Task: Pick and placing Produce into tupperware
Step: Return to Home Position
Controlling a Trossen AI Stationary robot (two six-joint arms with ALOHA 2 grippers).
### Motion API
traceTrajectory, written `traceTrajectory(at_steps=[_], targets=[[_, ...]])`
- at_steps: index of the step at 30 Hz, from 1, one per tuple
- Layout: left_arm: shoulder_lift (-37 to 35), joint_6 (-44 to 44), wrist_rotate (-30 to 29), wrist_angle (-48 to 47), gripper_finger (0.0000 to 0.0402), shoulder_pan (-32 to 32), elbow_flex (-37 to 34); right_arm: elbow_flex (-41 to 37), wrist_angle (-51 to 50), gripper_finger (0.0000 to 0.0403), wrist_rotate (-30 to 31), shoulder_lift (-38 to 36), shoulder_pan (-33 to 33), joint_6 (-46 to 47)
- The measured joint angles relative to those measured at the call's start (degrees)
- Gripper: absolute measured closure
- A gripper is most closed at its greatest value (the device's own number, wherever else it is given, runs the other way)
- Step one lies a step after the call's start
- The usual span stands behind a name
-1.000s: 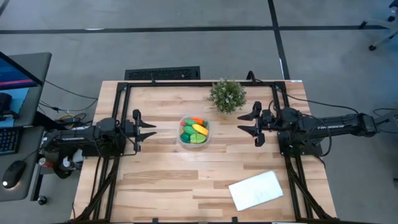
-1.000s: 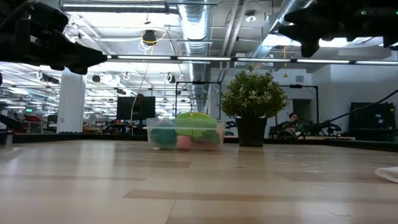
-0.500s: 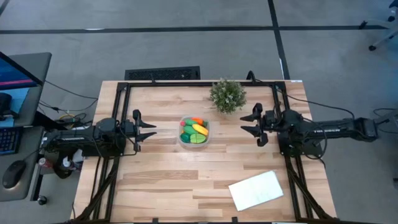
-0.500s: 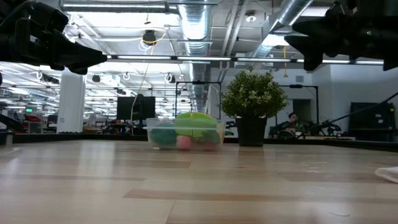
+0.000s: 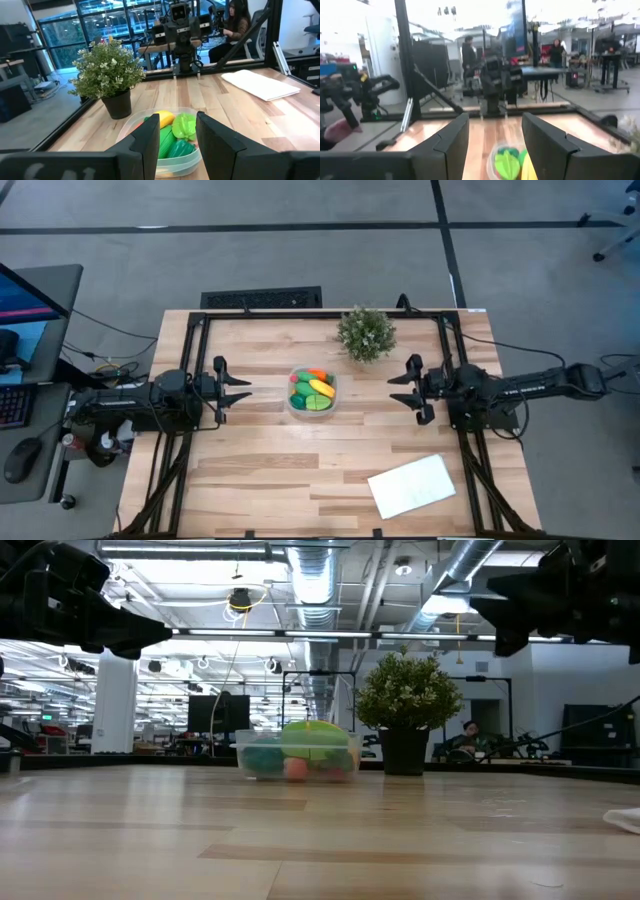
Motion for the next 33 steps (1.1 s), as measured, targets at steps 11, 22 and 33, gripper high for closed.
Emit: traceTrajectory(at_steps=[11, 22, 33], targets=[[0.0, -0.3, 0.0, 0.0, 0.0284, 0.0, 0.0, 0.0, -6.4, 0.0227, -2.0, -6.9, -2.7, -1.8], [0.0, -0.3, -0.1, 0.0, 0.0284, 0.0, 0.0, 0.0, -23.0, 0.0226, -3.1, -26.1, -5.4, -4.0], [0.0, 0.2, -0.2, 0.0, 0.0284, 0.0, 0.0, 0.0, -29.8, 0.0225, -2.1, -36.6, -3.6, -8.3]])
